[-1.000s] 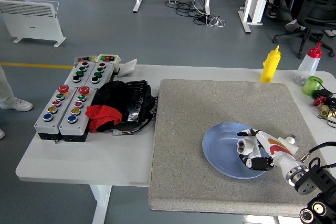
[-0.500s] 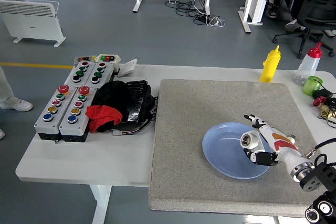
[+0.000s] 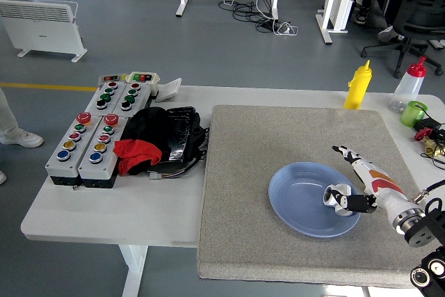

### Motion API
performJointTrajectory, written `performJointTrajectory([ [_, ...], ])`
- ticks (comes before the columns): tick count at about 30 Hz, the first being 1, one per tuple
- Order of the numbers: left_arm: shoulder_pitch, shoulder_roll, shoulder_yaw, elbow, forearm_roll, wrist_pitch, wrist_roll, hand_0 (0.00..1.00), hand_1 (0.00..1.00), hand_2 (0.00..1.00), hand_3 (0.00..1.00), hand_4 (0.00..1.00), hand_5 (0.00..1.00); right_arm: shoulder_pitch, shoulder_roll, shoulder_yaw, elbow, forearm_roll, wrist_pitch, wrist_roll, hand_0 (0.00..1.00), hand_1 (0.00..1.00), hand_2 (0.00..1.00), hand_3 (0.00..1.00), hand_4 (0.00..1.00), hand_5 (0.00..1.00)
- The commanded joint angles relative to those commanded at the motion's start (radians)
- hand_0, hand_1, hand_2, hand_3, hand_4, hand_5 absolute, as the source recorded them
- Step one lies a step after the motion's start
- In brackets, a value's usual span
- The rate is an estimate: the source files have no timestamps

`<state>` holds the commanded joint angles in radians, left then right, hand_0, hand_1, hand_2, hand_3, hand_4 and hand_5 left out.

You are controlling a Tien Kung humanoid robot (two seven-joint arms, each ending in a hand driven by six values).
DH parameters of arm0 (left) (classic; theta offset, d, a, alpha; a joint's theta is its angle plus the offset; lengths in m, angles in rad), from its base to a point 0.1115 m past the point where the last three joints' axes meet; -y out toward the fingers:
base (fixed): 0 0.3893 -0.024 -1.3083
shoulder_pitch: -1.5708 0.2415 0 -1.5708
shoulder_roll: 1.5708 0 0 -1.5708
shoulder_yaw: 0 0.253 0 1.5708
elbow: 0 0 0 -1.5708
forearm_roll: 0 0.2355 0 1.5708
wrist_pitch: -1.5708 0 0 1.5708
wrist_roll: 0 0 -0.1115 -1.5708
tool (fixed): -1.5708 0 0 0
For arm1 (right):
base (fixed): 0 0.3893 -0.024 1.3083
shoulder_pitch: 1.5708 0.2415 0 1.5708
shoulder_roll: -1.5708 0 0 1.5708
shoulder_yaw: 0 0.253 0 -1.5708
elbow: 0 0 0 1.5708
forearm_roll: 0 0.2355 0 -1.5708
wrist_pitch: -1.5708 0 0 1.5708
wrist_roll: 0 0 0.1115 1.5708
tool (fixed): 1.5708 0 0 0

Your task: Pick pipe place plate twice

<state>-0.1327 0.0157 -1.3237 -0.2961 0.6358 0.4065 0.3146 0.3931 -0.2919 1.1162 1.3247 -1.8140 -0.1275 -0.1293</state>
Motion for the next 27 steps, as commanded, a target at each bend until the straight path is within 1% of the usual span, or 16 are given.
performJointTrajectory([
  [1,0.0,0.0,0.0,0.0,0.0,0.0,0.0,0.726,0.684,0.688,0.734,0.372,0.998,0.001,-0.001,0.008,-0.002,0.002,-0.003,0.001,0.998,0.929,0.998,0.998,0.726,0.102],
  [2,-0.001,0.0,0.0,0.0,-0.001,0.0,0.001,0.726,0.684,0.688,0.734,0.372,0.998,0.007,-0.011,0.026,-0.017,0.007,0.002,-0.003,0.998,0.929,0.998,0.998,0.726,0.102],
  [3,-0.001,0.0,0.0,0.0,0.0,0.0,0.001,0.726,0.684,0.687,0.735,0.372,0.998,0.015,-0.021,0.037,-0.03,0.009,0.01,-0.009,0.998,0.924,0.998,0.995,0.721,0.135],
  [5,-0.001,0.0,0.0,-0.001,0.002,0.0,0.003,0.726,0.684,0.687,0.735,0.372,0.998,0.031,-0.043,0.048,-0.062,0.011,0.035,-0.027,0.998,0.924,0.998,0.995,0.721,0.135],
  [7,-0.002,0.0,0.001,-0.001,0.0,0.0,0.003,0.726,0.684,0.687,0.735,0.372,0.998,0.059,-0.067,0.044,-0.105,0.013,0.074,-0.054,0.998,0.924,0.998,0.995,0.721,0.135],
  [11,-0.002,0.0,0.002,-0.001,0.001,0.0,0.004,0.726,0.684,0.686,0.734,0.372,0.998,0.103,-0.086,0.023,-0.166,0.013,0.133,-0.09,0.995,0.918,0.998,0.98,0.723,0.138],
  [14,-0.003,-0.001,0.003,-0.001,0.0,0.001,0.004,0.726,0.684,0.686,0.734,0.372,0.998,0.128,-0.089,0.002,-0.196,0.019,0.151,-0.1,0.995,0.918,0.998,0.98,0.723,0.138],
  [15,-0.003,-0.001,0.003,-0.002,0.001,0.001,0.005,0.726,0.684,0.687,0.734,0.373,0.998,0.144,-0.089,-0.011,-0.214,0.021,0.168,-0.112,0.988,0.916,0.998,0.972,0.718,0.145],
  [18,-0.005,-0.002,0.005,-0.002,-0.001,0.003,0.006,0.726,0.684,0.687,0.734,0.373,0.998,0.169,-0.087,-0.037,-0.251,0.023,0.199,-0.134,0.988,0.916,0.998,0.972,0.718,0.145],
  [21,-0.005,-0.002,0.007,-0.002,-0.003,0.004,0.006,0.726,0.684,0.687,0.734,0.373,0.998,0.186,-0.083,-0.056,-0.283,0.026,0.207,-0.137,0.985,0.909,0.998,0.964,0.712,0.156],
  [26,-0.005,-0.005,0.007,-0.003,0.0,0.006,0.011,0.726,0.684,0.687,0.734,0.373,0.998,0.23,-0.059,-0.099,-0.364,0.034,0.21,-0.126,0.985,0.909,0.998,0.964,0.712,0.156],
  [27,-0.005,-0.005,0.007,-0.003,0.0,0.006,0.011,0.727,0.684,0.687,0.735,0.373,0.998,0.233,-0.057,-0.101,-0.369,0.034,0.21,-0.126,0.951,0.891,0.982,0.938,0.707,0.165],
])
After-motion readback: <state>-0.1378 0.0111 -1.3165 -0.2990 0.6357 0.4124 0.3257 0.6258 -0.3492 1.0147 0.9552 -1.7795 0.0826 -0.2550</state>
